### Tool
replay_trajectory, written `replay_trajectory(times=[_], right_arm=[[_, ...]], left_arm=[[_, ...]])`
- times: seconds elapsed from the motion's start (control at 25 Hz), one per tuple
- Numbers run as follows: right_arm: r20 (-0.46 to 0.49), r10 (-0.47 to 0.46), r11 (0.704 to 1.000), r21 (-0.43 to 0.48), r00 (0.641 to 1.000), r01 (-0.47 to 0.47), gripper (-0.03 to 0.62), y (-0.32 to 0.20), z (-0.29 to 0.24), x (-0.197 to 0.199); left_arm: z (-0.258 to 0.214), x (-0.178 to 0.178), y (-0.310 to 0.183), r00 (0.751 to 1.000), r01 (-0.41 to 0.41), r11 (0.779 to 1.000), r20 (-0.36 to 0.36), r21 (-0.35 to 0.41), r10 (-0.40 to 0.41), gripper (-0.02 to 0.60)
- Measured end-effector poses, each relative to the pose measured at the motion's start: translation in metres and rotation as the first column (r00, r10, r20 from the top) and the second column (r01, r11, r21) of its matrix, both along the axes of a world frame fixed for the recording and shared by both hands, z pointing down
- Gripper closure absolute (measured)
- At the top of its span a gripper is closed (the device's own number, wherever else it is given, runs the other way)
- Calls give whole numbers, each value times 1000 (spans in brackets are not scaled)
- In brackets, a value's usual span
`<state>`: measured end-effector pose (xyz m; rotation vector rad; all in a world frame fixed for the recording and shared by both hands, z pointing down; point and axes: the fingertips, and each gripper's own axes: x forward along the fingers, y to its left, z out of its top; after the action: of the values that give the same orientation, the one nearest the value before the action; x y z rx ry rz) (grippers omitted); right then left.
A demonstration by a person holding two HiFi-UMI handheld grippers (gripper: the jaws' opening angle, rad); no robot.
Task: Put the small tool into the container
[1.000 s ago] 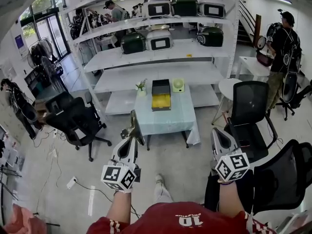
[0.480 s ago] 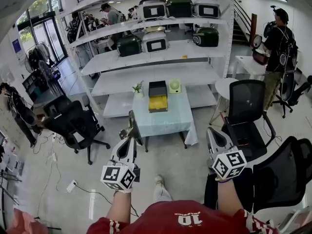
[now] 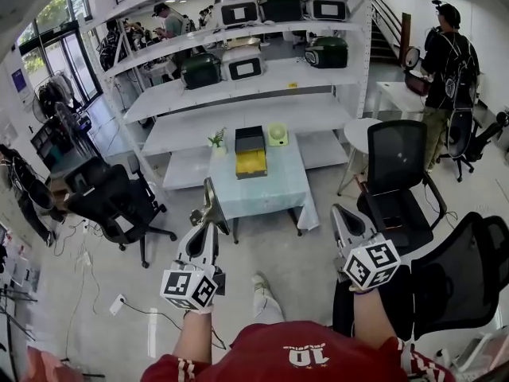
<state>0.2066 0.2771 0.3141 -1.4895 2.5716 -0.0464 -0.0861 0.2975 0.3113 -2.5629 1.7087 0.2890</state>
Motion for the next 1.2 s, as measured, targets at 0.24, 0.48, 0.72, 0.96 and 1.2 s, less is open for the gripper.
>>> replay_trajectory(times=[0.24, 0.48, 0.72, 0.96, 1.2], right_arm=[[16, -29, 999, -14, 999, 30, 589, -4, 5, -1], [27, -21, 1000, -8, 999, 21, 589, -12, 2, 3], [41, -5, 1000, -23, 999, 6, 589, -13, 8, 10], [39, -3, 1000, -28, 999, 4, 589, -16, 10, 11], [27, -15, 1000, -27, 1000, 15, 589, -21, 13, 0]], left_arm=[[5, 0, -8, 1000, 7, 1000, -10, -8, -7, 575], [0, 8, -16, 1000, -5, 1000, 8, -4, 5, 575], [2, 12, -23, 1000, -16, 1000, 12, -10, 16, 575], [4, 14, -26, 1000, -19, 1000, 13, -15, 20, 575], [8, 8, -30, 1000, -16, 1000, 9, -12, 16, 575]])
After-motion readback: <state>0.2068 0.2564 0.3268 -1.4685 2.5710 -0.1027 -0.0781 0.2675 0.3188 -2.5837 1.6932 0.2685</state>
